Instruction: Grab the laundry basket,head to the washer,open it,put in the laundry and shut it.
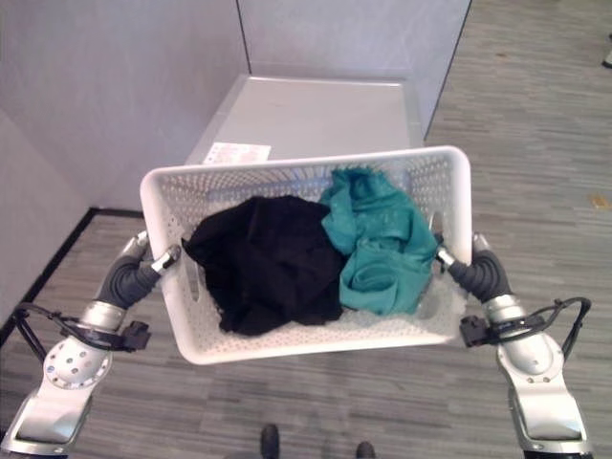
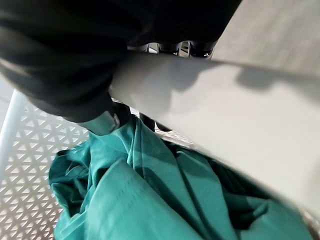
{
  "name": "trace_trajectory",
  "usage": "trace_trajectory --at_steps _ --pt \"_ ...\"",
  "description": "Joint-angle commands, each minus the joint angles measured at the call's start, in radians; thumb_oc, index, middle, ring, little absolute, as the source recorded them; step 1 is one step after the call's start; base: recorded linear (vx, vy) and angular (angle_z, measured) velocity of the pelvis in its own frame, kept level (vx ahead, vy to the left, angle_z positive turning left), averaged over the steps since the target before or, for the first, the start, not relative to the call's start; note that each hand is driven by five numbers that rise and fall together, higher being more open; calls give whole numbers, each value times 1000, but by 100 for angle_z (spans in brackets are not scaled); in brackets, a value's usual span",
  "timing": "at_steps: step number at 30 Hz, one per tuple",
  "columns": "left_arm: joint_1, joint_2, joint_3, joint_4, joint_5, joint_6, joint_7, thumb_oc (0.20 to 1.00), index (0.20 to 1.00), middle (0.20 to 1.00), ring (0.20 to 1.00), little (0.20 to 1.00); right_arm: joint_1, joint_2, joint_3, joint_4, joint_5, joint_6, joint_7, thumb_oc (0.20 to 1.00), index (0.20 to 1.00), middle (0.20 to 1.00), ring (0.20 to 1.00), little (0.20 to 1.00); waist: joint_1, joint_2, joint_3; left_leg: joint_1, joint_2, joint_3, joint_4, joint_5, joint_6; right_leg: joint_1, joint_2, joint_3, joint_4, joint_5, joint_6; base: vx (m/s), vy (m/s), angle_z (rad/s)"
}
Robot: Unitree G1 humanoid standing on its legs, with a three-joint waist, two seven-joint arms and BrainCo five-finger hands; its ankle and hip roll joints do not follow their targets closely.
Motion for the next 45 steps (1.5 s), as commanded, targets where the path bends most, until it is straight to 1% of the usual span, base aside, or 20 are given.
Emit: trace_trajectory --at_steps 1,6,8,10,12,13,16,17,21,22,24,26,27,28,29,30,33,37,41,45 --pt "-221 116 58 68 -127 -53 82 200 200 200 200 200 -119 -151 -64 -4 138 -71 -11 200 200 200 200 200 5 -18 -73 -13 68 -31 52 -91 -24 -110 49 15 121 -81 -44 -2 -140 28" --pt "-439 68 -121 194 -189 -41 78 200 200 200 200 200 -283 -215 23 78 173 -78 -62 200 200 200 200 200 4 -35 -51 -61 116 -73 155 -90 -56 -87 94 -13 134 -118 -81 13 -177 27" --pt "-514 42 -180 258 -231 -35 89 200 200 200 200 200 -362 -219 91 126 193 -73 -76 200 200 200 200 200 15 -46 -14 -136 120 -97 313 -30 -71 -62 108 -24 135 -116 -103 -67 -168 45" --pt "-578 25 -227 330 -258 -31 106 200 200 200 200 200 -476 -214 200 197 210 -64 -87 200 200 200 200 200 21 -49 8 -195 95 -104 443 -32 -50 -50 116 -30 133 -117 -113 -23 -81 15" --pt "-613 19 -251 377 -272 -32 113 200 200 200 200 200 -548 -212 262 255 224 -59 -94 200 200 200 200 200 20 -46 8 -218 85 -89 440 -49 -38 -45 116 -34 125 -122 -109 95 28 10" --pt "-668 18 -284 433 -285 -24 121 200 200 200 200 200 -641 -204 342 322 218 -48 -104 200 200 200 200 200 36 -46 -1 -239 43 -90 351 -72 -32 -34 114 -23 108 -130 -98 170 93 5" --pt "-721 11 -328 485 -298 -22 120 200 200 200 200 200 -696 -189 392 392 207 -41 -119 200 200 200 200 200 46 -33 -8 -266 25 -90 218 -11 -38 -18 118 -16 100 -143 -88 225 178 6" --pt "-785 -23 -387 581 -304 -15 121 200 200 200 200 200 -780 -147 453 530 177 -16 -132 200 200 200 200 200 47 -25 -30 -260 28 -47 159 3 -29 6 111 -13 112 -168 -73 219 190 5" --pt "-883 -39 -459 678 -304 -9 120 200 200 200 200 200 -884 -69 526 639 152 0 -138 200 200 200 200 200 55 -25 -59 -235 -26 -65 209 -52 9 13 62 5 200 -177 -41 284 239 -22" --pt "-908 -48 -473 702 -300 -6 121 200 200 200 200 200 -909 -53 540 677 145 6 -142 200 200 200 200 200 52 -25 -64 -216 -34 -54 214 -66 21 1 50 9 253 -162 -28 286 260 -35" --pt "-948 -62 -503 761 -292 1 126 200 200 200 200 200 -976 -15 575 753 136 13 -142 200 200 200 200 200 43 -17 -68 -165 -47 -33 208 -92 49 -53 23 26 390 -74 0 235 260 -18" --pt "-972 -60 -518 801 -300 2 121 200 200 200 200 200 -1039 17 603 833 134 14 -148 200 200 200 200 200 35 10 -52 -109 -45 -9 187 -101 74 -132 8 32 546 10 13 133 224 -20" --pt "-972 -60 -517 801 -300 2 121 200 200 200 200 200 -1040 17 604 833 134 14 -148 200 200 200 200 200 36 10 -52 -109 -46 -7 186 -101 74 -133 8 33 548 9 13 140 243 -40" --pt "-994 -59 -530 843 -301 10 115 200 200 200 200 200 -1077 35 621 910 130 20 -143 200 200 200 200 200 31 37 -47 -58 -36 14 153 -109 80 -181 -31 -23 614 26 17 105 155 -30" --pt "-996 -59 -529 845 -301 9 114 200 200 200 200 200 -1081 35 624 913 131 19 -143 200 200 200 200 200 29 37 -45 -55 -37 13 150 -108 80 -180 -32 -23 617 24 17 237 247 -38" --pt "-1011 -76 -537 887 -295 13 106 200 200 200 200 200 -1117 34 646 989 136 29 -132 200 200 200 200 200 14 46 -47 -18 -47 8 119 -111 80 -218 -34 -55 562 12 1 197 100 -21" --pt "-1032 -93 -559 954 -296 10 97 200 200 200 200 200 -1159 36 676 1106 154 34 -120 200 200 200 200 200 -8 54 -44 20 -51 0 90 -122 71 -236 -14 -73 408 -11 -4 207 30 -4" --pt "-1040 -97 -567 985 -279 10 94 200 200 200 200 200 -1165 6 696 1163 158 51 -96 200 200 200 200 200 -39 41 -23 59 -60 -17 84 -150 57 -280 -17 -17 192 61 27 159 -69 18" --pt "-1033 -110 -576 998 -265 8 86 200 200 200 200 200 -1163 -37 726 1199 134 63 -57 200 200 200 200 200 -59 23 -13 89 -69 -35 92 -180 52 -296 -15 66 142 122 47 152 -95 25" --pt "-1050 -166 -599 1097 -266 9 83 200 200 200 200 200 -1170 -32 759 1239 124 66 -38 200 200 200 200 200 -76 6 -48 122 -45 -53 79 -197 28 -257 7 75 139 92 31 241 -203 34"
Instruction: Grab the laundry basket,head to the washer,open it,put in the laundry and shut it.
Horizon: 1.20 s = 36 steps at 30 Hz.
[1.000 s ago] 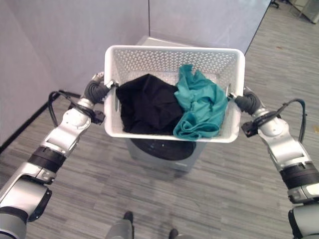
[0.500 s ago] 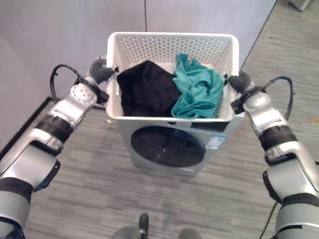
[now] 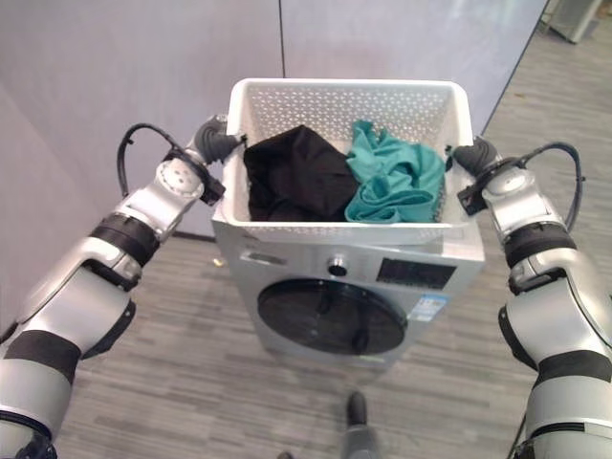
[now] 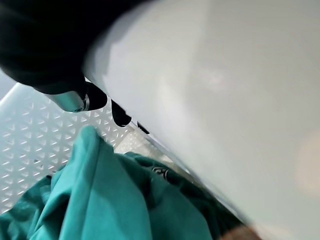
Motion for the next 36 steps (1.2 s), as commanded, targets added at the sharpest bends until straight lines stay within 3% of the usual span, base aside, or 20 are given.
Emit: trace_trajectory --at_steps 1,4,7,10,12,14,15,17,18,19,27,36 --pt "-108 -32 -16 101 -4 -79 33 200 200 200 200 200 -100 -80 103 69 -18 -2 -23 200 200 200 200 200 -15 57 -58 -27 125 15 19 -39 -87 -10 61 16 58 -55 22 218 -228 28" --pt "-122 -27 -31 121 -3 -82 33 200 200 200 200 200 -87 -84 118 22 -13 -9 -23 200 200 200 200 200 -35 49 -70 -30 164 14 62 -59 -112 10 82 -20 67 -92 3 176 -238 22" --pt "-144 0 -43 112 -18 -78 28 200 200 200 200 200 -77 -85 124 -27 8 -18 -32 200 200 200 200 200 -29 31 -55 -121 170 -31 307 -26 -131 48 114 -17 56 -102 -29 81 -235 27" --pt "-159 0 -45 102 -37 -75 26 200 200 200 200 200 -70 -85 135 -35 11 -13 -27 200 200 200 200 200 -10 17 -27 -195 170 -34 221 -14 -118 67 114 -12 38 -121 -31 5 -49 -16" --pt "-153 -17 -55 122 -40 -78 13 200 200 200 200 200 -51 -53 137 -11 6 -7 -6 200 200 200 200 200 -4 34 -34 -156 190 -4 116 2 -111 61 130 8 53 -129 -34 72 60 -12" --pt "-148 -18 -61 125 -36 -78 7 200 200 200 200 200 -48 -42 143 -3 3 -4 1 200 200 200 200 200 -4 36 -37 -151 189 4 109 3 -112 61 129 11 49 -127 -35 48 46 -23" --pt "-140 -19 -65 128 -34 -75 1 200 200 200 200 200 -47 -33 151 5 -7 2 10 278 278 278 278 278 -3 38 -42 -140 190 13 92 4 -112 66 127 13 40 -126 -35 70 64 -36" --pt "-135 -25 -73 163 -24 -71 -6 570 570 570 570 570 -50 -14 159 27 -21 7 18 1000 1000 1000 1000 1000 -2 44 -50 -109 192 28 51 9 -112 82 124 18 20 -124 -33 81 67 -28" --pt "-139 -33 -78 192 -18 -67 -11 884 884 884 884 884 -55 1 164 56 -33 10 24 1000 1000 1000 1000 1000 -3 47 -55 -97 193 34 33 14 -113 87 120 19 11 -121 -31 57 62 -20" --pt "-144 -36 -81 219 -19 -65 -12 1000 1000 1000 1000 1000 -68 16 167 79 -34 10 25 1000 1000 1000 1000 1000 -3 50 -56 -86 194 39 17 18 -113 90 118 22 7 -119 -28 42 62 -22" --pt "-173 -32 -77 341 -13 -44 -10 1000 1000 1000 1000 1000 -133 116 166 213 -35 11 14 1000 1000 1000 1000 1000 8 69 -70 -49 188 48 -41 27 -108 96 112 29 -18 -112 -20 33 34 -10" --pt "-175 -10 -47 341 -41 -57 15 1000 1000 1000 1000 1000 -147 97 109 241 45 -9 -27 1000 1000 1000 1000 1000 25 76 -76 -47 181 36 -52 28 -106 107 103 15 -34 -112 -16 4 1 1"
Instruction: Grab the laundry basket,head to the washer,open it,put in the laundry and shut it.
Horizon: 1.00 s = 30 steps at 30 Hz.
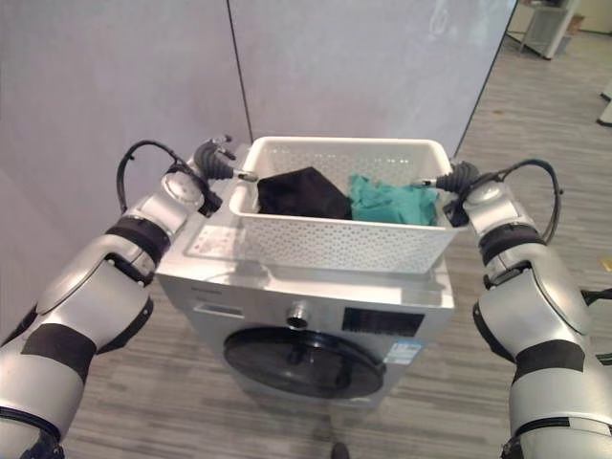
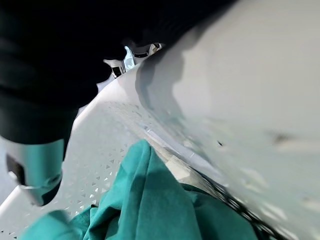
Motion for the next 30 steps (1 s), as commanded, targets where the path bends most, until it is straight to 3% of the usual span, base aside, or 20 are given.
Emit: trace_trajectory --at_steps 1,3,8,10,19,22,25,26,28,30 --pt "-130 58 26 56 -45 -55 61 1000 1000 1000 1000 1000 -87 -33 31 76 74 -78 -35 1000 1000 1000 1000 1000 36 28 0 30 35 -23 1 -47 -7 5 -42 -11 60 -123 93 21 4 8" --pt "-129 70 39 39 -55 -64 72 1000 1000 1000 1000 1000 -84 -45 20 62 93 -88 -44 1000 1000 1000 1000 1000 38 28 0 28 34 -24 0 -47 -7 6 -43 -12 59 -124 93 15 1 14" --pt "-45 179 183 -138 -111 -121 149 1000 1000 1000 1000 1000 -7 -149 -102 -69 199 -158 -93 1000 1000 1000 1000 1000 41 22 -5 20 30 -28 -5 -43 -8 -1 -49 -17 58 -123 95 -9 -1 7" --pt "36 262 265 -257 -108 -147 186 1000 1000 1000 1000 1000 73 -217 -186 -134 246 -193 -103 1000 1000 1000 1000 1000 45 22 -8 24 31 -28 -7 -48 -8 4 -51 -22 53 -124 97 0 0 0" --pt "232 410 400 -361 -142 -161 181 1000 1000 1000 1000 1000 206 -325 -351 -126 321 -220 -112 1000 1000 1000 1000 1000 74 23 -18 30 32 -38 -10 -52 -9 22 -58 -40 35 -120 101 2 0 0" --pt "404 463 530 -460 -122 -164 196 1000 1000 1000 1000 1000 332 -359 -465 -200 319 -240 -136 1000 1000 1000 1000 1000 84 21 -17 21 29 -42 -8 -48 -9 20 -61 -45 26 -114 101 7 -1 2" --pt "694 491 726 -604 -88 -170 202 1000 1000 1000 1000 1000 575 -370 -633 -339 265 -249 -156 1000 1000 1000 1000 1000 92 19 -16 15 29 -43 -8 -50 -8 21 -64 -49 17 -112 100 13 -6 4" --pt "703 490 730 -610 -87 -167 202 1000 1000 1000 1000 1000 583 -369 -637 -346 263 -247 -157 1000 1000 1000 1000 1000 91 20 -20 18 31 -43 -10 -53 -8 24 -62 -49 15 -115 100 0 0 0" --pt "978 448 911 -700 -51 -167 208 1000 1000 1000 1000 1000 813 -343 -813 -470 208 -259 -178 1000 1000 1000 1000 1000 93 19 -15 12 30 -43 -11 -51 -7 20 -64 -49 12 -112 97 16 -10 2" --pt "1131 396 1004 -742 -33 -159 201 1000 1000 1000 1000 1000 950 -319 -917 -520 158 -259 -191 1000 1000 1000 1000 1000 95 17 -14 9 29 -43 -10 -53 -5 20 -65 -50 9 -113 95 20 -23 7"
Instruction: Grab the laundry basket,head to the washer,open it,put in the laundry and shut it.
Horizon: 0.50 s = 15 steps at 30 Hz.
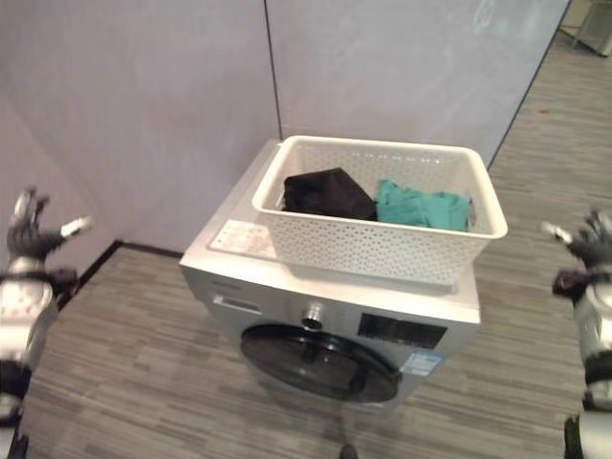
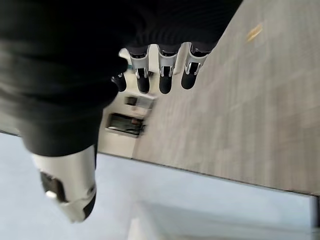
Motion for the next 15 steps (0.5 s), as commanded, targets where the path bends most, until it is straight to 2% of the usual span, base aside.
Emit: trace_trajectory --at_steps 1,2,3,5,7,10,12,13,14,15 --pt "12 -1 77 -3 56 -36 17 1000 1000 1000 1000 1000 41 -51 -82 -28 -109 -60 -45 1000 1000 1000 1000 1000 28 -15 -33 10 22 -11 25 -64 0 18 -67 -13 16 -77 91 16 -19 10" --pt "17 -2 77 -7 56 -34 17 1000 1000 1000 1000 1000 51 -49 -87 -35 -111 -57 -45 1000 1000 1000 1000 1000 29 -14 -37 14 24 -11 23 -68 0 22 -65 -14 15 -81 91 15 -29 11" --pt "127 -77 127 6 50 -31 1 1000 1000 1000 1000 1000 177 22 -152 -67 -167 -47 -49 1000 1000 1000 1000 1000 27 -15 -30 5 21 -11 26 -65 3 15 -67 -12 14 -77 88 27 -33 8" --pt "182 -157 122 62 50 -23 -12 1000 1000 1000 1000 1000 255 123 -174 -71 -171 -48 -46 1000 1000 1000 1000 1000 25 -14 -29 5 22 -12 25 -69 4 15 -65 -10 13 -81 85 15 -36 4" --pt "203 -244 93 121 -11 -22 -41 1000 1000 1000 1000 1000 305 214 -161 -50 -176 -45 -39 1000 1000 1000 1000 1000 21 -15 -23 -1 22 -11 27 -67 5 11 -66 -10 12 -81 81 0 0 0" --pt "213 -388 26 287 -83 -15 -77 1000 1000 1000 1000 1000 359 386 -98 -4 -155 -45 -11 1000 1000 1000 1000 1000 8 -17 -15 -8 21 -11 28 -63 6 3 -63 -8 12 -81 75 0 0 0" --pt "189 -460 -17 430 -146 -12 -103 1000 1000 1000 1000 1000 348 459 -37 75 -124 -49 5 1000 1000 1000 1000 1000 4 -17 -17 -4 25 -10 25 -68 5 6 -59 -6 11 -87 73 0 0 0" --pt "184 -459 -17 437 -148 -16 -106 1000 1000 1000 1000 1000 343 457 -36 80 -122 -52 6 1000 1000 1000 1000 1000 3 -19 -15 -10 23 -10 28 -61 5 1 -61 -5 11 -81 72 0 0 0" --pt "142 -518 -71 618 -141 -1 -124 1000 1000 1000 1000 1000 304 528 72 207 -116 -48 32 1000 1000 1000 1000 1000 1 -20 -17 -6 27 -7 25 -65 3 3 -57 -2 9 -86 71 0 0 0" --pt "129 -533 -84 664 -140 0 -128 1000 1000 1000 1000 1000 293 549 111 254 -117 -43 45 1000 1000 1000 1000 1000 1 -20 -17 -4 28 -5 23 -64 2 4 -55 -1 8 -87 70 0 0 0"
